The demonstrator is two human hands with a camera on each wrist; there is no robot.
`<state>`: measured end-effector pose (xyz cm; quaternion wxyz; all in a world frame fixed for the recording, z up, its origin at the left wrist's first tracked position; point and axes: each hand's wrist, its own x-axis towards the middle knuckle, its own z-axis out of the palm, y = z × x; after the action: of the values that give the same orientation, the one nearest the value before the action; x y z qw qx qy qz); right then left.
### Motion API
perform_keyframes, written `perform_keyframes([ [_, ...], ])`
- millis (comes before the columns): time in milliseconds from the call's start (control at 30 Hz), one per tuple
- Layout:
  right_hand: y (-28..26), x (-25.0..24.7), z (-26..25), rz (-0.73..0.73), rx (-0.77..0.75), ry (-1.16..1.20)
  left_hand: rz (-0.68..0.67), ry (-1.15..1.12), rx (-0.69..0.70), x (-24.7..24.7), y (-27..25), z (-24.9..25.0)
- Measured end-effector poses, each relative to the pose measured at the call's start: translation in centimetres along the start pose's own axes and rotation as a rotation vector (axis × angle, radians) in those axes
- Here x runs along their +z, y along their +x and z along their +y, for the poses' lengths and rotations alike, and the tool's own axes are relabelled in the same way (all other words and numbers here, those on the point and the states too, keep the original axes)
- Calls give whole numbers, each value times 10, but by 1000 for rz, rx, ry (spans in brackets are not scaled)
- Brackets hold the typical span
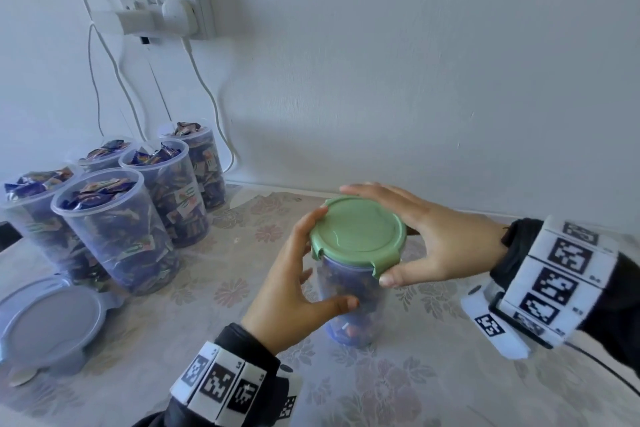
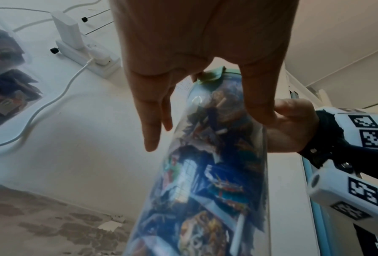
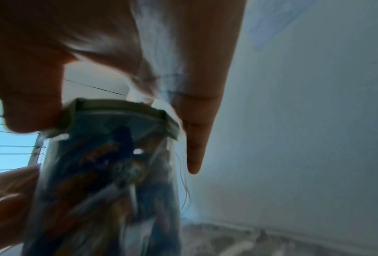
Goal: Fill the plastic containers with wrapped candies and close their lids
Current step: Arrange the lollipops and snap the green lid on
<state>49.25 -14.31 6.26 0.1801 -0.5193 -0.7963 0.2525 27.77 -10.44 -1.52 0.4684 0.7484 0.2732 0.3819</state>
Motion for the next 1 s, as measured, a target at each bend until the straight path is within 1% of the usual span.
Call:
perform_keyframes([
  [67, -8, 13, 7, 87, 13, 175, -33, -47, 7, 0, 1, -2],
  [167, -20, 32, 17, 197, 66, 444, -1, -97, 2, 0, 2, -4],
  [233, -29, 38, 21, 271, 84, 538, 4, -98, 3, 2, 5, -2],
  [367, -49, 39, 26, 369, 117, 569, -49, -118, -2, 19, 15, 2],
  [467, -72, 37, 31, 461, 161, 596, -113, -136, 0, 40, 25, 5],
  [633, -118, 31, 43, 593, 211, 591, -246, -177, 23, 86, 44, 11],
  [800, -158, 27, 58, 769, 255, 596, -375, -209, 55, 133, 69, 14],
  [900, -175, 23, 68, 873, 286, 557, -429, -220, 68, 160, 85, 18],
  [1000, -185, 17, 81, 931, 285, 551, -468, -223, 62, 187, 101, 20],
])
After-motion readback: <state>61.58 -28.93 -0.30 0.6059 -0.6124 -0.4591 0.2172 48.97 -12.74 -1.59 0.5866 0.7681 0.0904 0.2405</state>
